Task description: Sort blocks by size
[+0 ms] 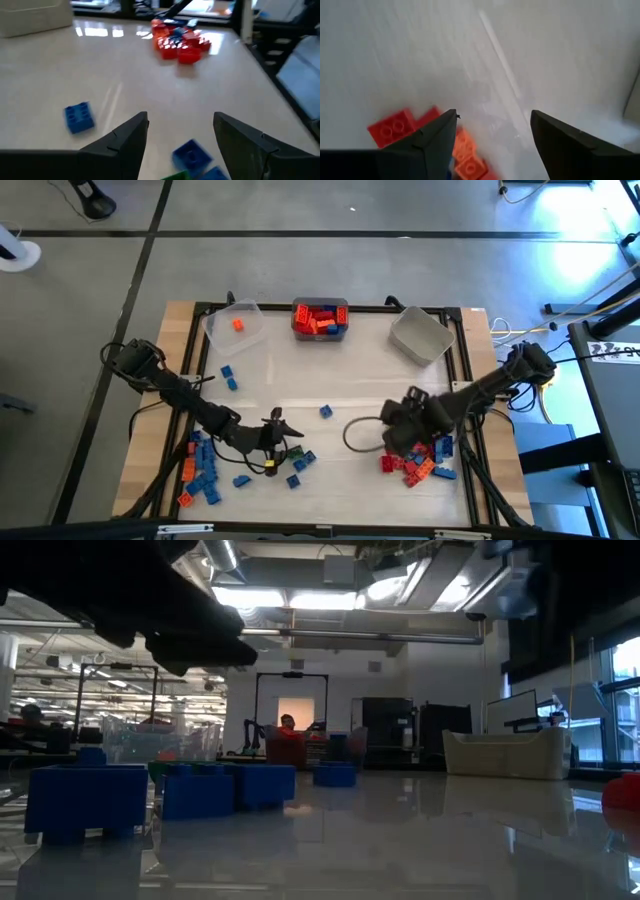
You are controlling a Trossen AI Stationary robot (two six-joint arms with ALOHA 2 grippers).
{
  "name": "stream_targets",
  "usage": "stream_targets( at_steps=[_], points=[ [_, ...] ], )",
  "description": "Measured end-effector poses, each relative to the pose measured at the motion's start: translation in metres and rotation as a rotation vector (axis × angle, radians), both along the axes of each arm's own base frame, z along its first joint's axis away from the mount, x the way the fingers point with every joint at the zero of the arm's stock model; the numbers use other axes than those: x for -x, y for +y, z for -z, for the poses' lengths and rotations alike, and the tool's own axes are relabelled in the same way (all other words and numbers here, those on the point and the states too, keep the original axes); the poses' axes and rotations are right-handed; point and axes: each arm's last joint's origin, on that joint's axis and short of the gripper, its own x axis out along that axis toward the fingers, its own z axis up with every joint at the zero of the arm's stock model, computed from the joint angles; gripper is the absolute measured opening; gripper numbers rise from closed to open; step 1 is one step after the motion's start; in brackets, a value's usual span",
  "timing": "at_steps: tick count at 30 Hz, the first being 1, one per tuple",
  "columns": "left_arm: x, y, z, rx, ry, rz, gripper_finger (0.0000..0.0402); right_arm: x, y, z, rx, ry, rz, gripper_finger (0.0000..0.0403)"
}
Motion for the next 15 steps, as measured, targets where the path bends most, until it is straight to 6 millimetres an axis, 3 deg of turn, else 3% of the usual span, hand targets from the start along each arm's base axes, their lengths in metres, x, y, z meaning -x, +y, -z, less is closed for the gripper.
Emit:
stream_targets(
  at_steps=[8,15],
  points=[
    [0.0,0.0,0.0,0.013,0.001,0.0,0.0214,0.033,0.035,0.014,-0.004,0.029,0.058,0.0253],
    [0.0,0.0,0.0,0.016,0.001,-0.001,0.0214,0.064,0.056,0.021,-0.045,0.091,0.209,0.0253]
  ],
)
